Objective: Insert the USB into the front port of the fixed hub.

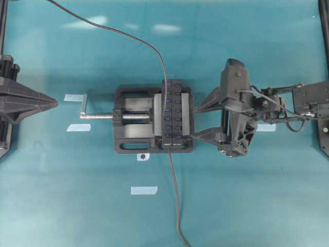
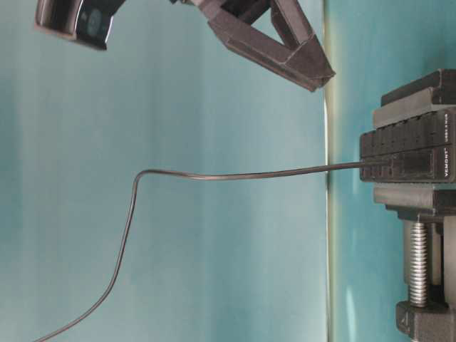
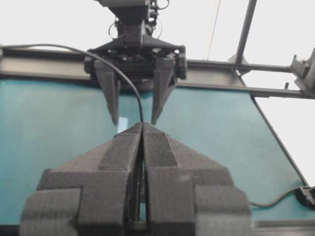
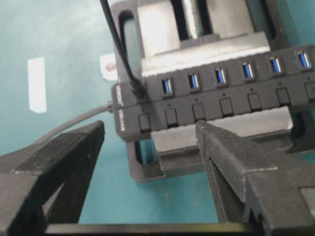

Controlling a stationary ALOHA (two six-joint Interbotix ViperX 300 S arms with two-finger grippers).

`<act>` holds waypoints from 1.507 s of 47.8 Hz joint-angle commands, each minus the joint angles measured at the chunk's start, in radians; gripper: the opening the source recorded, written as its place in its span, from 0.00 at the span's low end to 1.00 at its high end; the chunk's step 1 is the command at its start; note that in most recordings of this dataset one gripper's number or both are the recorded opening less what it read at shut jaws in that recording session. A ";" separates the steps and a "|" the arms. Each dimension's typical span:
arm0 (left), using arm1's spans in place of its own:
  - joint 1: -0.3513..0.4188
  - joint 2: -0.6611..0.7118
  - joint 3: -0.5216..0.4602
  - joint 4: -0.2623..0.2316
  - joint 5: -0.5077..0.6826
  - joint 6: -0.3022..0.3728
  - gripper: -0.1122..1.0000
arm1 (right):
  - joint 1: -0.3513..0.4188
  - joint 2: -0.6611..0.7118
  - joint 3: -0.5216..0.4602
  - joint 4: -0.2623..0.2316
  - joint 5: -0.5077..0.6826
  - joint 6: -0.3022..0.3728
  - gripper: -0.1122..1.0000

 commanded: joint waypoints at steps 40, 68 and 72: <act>0.008 -0.040 0.035 0.003 -0.005 -0.005 0.10 | -0.002 -0.086 0.075 -0.002 -0.086 0.008 0.81; 0.006 -0.040 0.032 0.003 -0.005 -0.038 0.10 | 0.003 -0.138 0.123 -0.002 -0.094 0.009 0.81; 0.006 -0.038 0.034 0.003 -0.005 -0.041 0.10 | 0.003 -0.138 0.123 -0.002 -0.094 0.009 0.81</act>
